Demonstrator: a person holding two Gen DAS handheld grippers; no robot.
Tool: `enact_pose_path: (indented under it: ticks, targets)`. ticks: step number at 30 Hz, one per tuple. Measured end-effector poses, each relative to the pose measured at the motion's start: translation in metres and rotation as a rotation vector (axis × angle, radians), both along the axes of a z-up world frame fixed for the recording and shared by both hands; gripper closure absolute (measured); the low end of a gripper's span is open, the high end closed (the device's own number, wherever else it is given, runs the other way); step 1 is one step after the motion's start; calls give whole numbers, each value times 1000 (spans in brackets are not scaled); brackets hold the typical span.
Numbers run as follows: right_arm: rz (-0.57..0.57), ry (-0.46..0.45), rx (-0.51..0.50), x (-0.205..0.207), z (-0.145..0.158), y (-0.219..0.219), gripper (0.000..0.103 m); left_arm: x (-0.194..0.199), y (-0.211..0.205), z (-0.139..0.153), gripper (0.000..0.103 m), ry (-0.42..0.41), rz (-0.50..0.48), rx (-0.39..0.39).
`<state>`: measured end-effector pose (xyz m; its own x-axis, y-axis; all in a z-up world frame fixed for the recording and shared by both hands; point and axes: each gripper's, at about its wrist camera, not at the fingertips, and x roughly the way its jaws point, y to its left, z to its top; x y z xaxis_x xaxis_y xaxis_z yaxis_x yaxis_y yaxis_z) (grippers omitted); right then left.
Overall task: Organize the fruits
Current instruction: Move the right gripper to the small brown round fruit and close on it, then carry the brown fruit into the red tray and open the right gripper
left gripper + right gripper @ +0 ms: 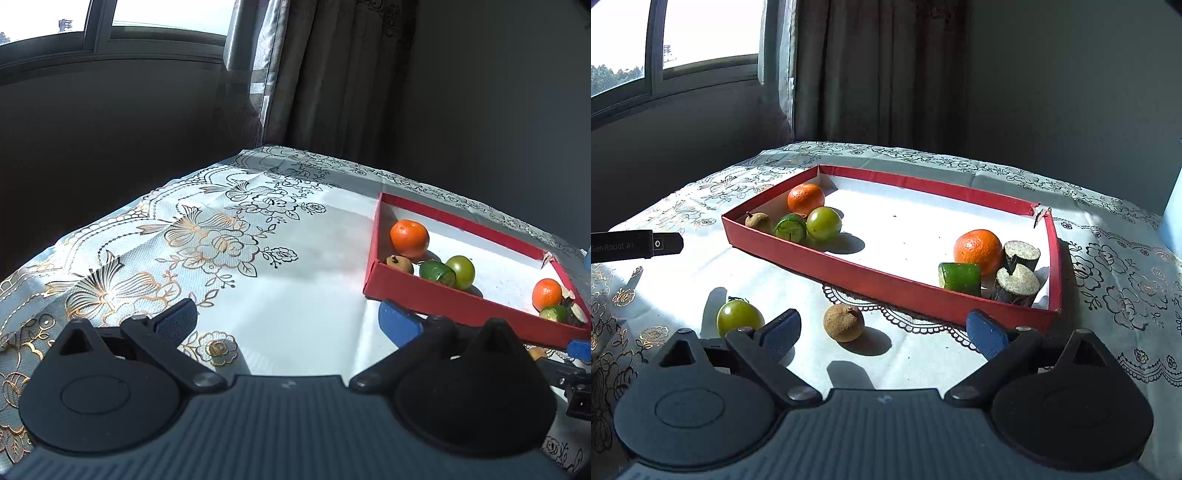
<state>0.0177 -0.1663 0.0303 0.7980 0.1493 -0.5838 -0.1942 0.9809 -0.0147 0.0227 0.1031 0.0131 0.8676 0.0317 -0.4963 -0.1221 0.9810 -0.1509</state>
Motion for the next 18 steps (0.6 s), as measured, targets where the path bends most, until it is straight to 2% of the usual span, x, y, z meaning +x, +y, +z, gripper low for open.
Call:
enact_pose_path:
  ticks: [2,11,13,15,18]
  targets:
    - [20,24,46,3,-3,-1,43,0,1,0,0,-1,-1,-7]
    - [57,68,32,14,-8,10,44,1,5,-2,0,11,1,-36]
    - [71,74,44,15,-8,10,49,2,6,-3,0,15,2,-43]
    - [86,73,55,14,-7,11,67,2,7,-3,0,15,4,-47]
    - [95,68,47,11,-6,16,77,2,8,-3,0,16,9,-56]
